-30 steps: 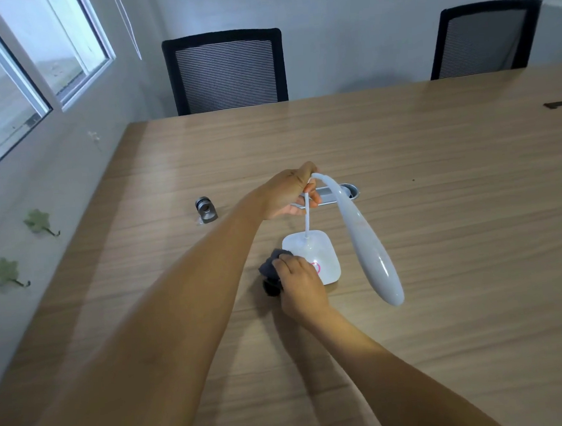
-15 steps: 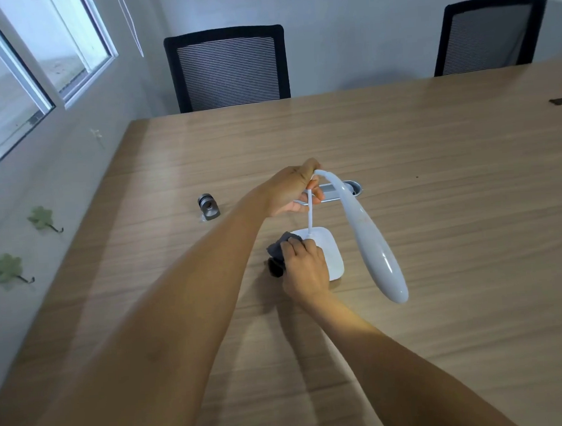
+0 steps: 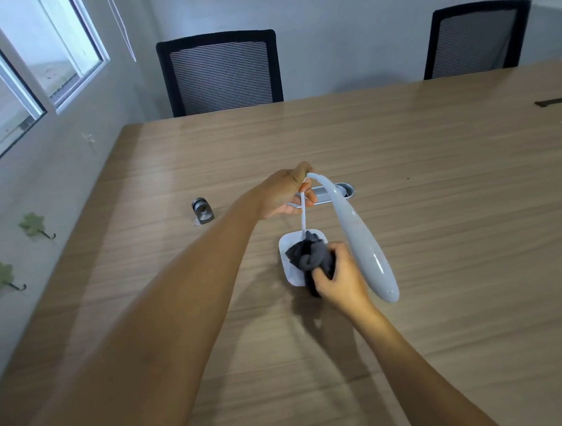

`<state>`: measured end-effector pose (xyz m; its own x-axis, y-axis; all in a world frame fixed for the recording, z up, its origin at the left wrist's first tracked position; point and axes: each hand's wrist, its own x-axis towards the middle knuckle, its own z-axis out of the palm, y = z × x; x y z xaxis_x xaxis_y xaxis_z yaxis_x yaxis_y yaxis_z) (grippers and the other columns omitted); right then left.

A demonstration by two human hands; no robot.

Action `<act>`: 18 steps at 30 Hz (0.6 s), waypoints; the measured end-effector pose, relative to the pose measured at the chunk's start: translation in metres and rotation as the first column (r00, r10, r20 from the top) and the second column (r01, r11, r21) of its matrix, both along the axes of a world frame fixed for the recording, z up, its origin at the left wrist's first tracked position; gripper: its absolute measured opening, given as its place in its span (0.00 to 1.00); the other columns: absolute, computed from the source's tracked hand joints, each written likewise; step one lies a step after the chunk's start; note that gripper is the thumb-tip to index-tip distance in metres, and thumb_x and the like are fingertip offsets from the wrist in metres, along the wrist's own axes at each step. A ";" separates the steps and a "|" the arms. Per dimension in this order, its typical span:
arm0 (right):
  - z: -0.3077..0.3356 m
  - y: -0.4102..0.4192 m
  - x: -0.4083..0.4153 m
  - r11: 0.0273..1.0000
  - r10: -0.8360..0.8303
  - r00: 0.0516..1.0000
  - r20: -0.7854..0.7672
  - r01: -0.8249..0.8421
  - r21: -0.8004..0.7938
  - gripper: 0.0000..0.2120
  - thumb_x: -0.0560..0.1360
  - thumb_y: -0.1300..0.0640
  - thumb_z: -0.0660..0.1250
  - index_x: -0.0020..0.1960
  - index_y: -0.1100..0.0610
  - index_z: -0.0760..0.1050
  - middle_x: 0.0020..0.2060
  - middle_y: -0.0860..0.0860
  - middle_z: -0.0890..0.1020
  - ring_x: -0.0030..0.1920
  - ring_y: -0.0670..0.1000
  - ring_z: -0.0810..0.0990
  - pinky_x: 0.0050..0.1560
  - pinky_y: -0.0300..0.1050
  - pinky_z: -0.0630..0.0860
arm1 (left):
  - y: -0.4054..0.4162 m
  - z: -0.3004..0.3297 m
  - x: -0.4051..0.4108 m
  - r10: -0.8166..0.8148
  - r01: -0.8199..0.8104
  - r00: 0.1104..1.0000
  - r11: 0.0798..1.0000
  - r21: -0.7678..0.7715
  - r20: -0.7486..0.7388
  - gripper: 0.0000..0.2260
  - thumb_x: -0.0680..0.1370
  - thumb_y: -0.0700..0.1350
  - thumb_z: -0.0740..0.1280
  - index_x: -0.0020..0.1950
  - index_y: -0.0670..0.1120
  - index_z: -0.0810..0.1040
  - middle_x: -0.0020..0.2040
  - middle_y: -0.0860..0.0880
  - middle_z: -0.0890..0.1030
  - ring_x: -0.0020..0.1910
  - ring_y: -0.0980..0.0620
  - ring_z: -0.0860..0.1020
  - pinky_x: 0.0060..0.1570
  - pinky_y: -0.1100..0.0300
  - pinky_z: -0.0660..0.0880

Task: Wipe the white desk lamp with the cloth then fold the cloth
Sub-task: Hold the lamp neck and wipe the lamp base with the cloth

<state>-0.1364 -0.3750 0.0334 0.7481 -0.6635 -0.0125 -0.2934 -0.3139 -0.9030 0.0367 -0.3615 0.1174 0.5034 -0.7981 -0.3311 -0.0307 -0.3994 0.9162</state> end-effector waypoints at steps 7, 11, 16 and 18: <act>0.000 -0.008 0.014 0.989 0.139 0.968 -0.211 -0.144 -0.012 0.25 0.76 0.70 0.60 0.71 0.63 0.59 0.65 0.62 0.70 0.66 0.60 0.68 0.37 0.14 0.58 | -0.001 -0.001 0.000 0.009 -0.009 1.000 1.000 0.003 -0.006 0.18 0.76 0.51 0.56 0.27 0.47 0.64 0.40 0.45 0.80 0.50 0.45 0.79 0.55 0.53 0.75; -0.004 0.000 0.013 0.965 0.104 0.934 -0.341 -0.178 -0.194 0.21 0.74 0.67 0.61 0.66 0.60 0.67 0.62 0.60 0.71 0.61 0.59 0.70 0.43 0.30 0.58 | -0.001 -0.001 0.000 0.012 -0.012 1.000 1.000 -0.002 -0.002 0.18 0.76 0.51 0.56 0.27 0.48 0.64 0.39 0.46 0.80 0.49 0.45 0.79 0.60 0.51 0.74; -0.014 0.008 -0.013 0.919 0.124 0.878 -0.462 -0.277 -0.280 0.22 0.72 0.64 0.61 0.66 0.56 0.68 0.60 0.57 0.73 0.57 0.58 0.73 0.51 0.45 0.72 | -0.002 -0.001 -0.001 0.022 -0.022 1.000 1.000 0.000 -0.010 0.17 0.76 0.49 0.55 0.28 0.47 0.64 0.38 0.46 0.79 0.48 0.45 0.79 0.58 0.51 0.74; 0.002 0.008 -0.016 0.966 0.155 0.901 -0.404 -0.225 -0.130 0.19 0.76 0.67 0.58 0.67 0.61 0.66 0.62 0.60 0.71 0.62 0.60 0.71 0.52 0.40 0.69 | -0.002 -0.002 0.000 0.019 -0.019 1.000 1.000 -0.006 -0.013 0.17 0.76 0.49 0.55 0.28 0.47 0.64 0.37 0.47 0.79 0.48 0.45 0.78 0.58 0.51 0.74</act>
<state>-0.1521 -0.3673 0.0355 0.8187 -0.5271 -0.2276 -0.5284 -0.5365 -0.6580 0.0364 -0.3631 0.1157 0.5145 -0.7902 -0.3330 -0.0112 -0.3945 0.9188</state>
